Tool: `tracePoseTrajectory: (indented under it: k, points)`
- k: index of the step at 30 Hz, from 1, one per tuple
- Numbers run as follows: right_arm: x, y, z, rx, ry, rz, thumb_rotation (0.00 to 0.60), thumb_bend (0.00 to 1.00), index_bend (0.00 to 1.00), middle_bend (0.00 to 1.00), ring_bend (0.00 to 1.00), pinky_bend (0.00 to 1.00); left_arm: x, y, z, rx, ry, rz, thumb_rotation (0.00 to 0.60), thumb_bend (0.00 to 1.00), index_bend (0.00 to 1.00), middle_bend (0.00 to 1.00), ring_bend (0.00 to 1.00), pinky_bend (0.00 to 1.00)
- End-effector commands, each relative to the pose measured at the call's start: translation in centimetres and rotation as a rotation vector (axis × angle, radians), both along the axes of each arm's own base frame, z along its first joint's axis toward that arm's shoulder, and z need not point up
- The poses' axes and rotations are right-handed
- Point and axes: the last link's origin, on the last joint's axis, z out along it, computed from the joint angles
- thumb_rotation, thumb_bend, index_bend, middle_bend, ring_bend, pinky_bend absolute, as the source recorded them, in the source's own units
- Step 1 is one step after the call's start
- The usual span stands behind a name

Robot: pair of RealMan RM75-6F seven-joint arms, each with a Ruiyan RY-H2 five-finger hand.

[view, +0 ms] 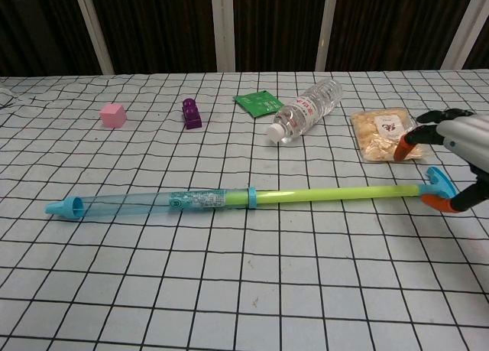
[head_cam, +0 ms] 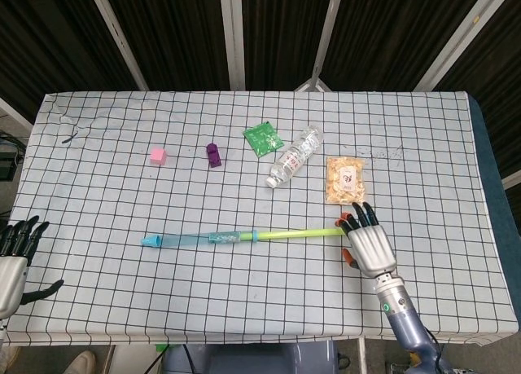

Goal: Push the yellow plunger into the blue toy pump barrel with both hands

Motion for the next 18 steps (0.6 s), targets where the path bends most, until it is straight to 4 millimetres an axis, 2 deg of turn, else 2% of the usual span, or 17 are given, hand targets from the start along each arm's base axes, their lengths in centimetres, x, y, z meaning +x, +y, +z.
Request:
tracePoseTrajectory:
  k: [1, 11, 18]
  points:
    - [-0.2, -0.9, -0.9, -0.004, 0.014, -0.012, 0.600, 0.36, 0.36, 0.29, 0.00, 0.00, 0.0, 0.0, -0.1, -0.003, 0.001, -0.002, 0.600, 0.06, 0.00, 0.00, 0.00, 0.00]
    - [-1.3, -2.9, -1.9, -0.025, 0.035, -0.045, 0.600, 0.36, 0.42, 0.37, 0.06, 0.00, 0.0, 0.1, -0.3, -0.008, 0.002, 0.001, 0.600, 0.06, 0.00, 0.00, 0.00, 0.00]
    - [-1.6, -3.2, -2.8, -0.020, 0.030, -0.056, 0.600, 0.36, 0.42, 0.38, 0.09, 0.00, 0.0, 0.2, -0.4, -0.013, 0.006, -0.003, 0.600, 0.06, 0.00, 0.00, 0.00, 0.00]
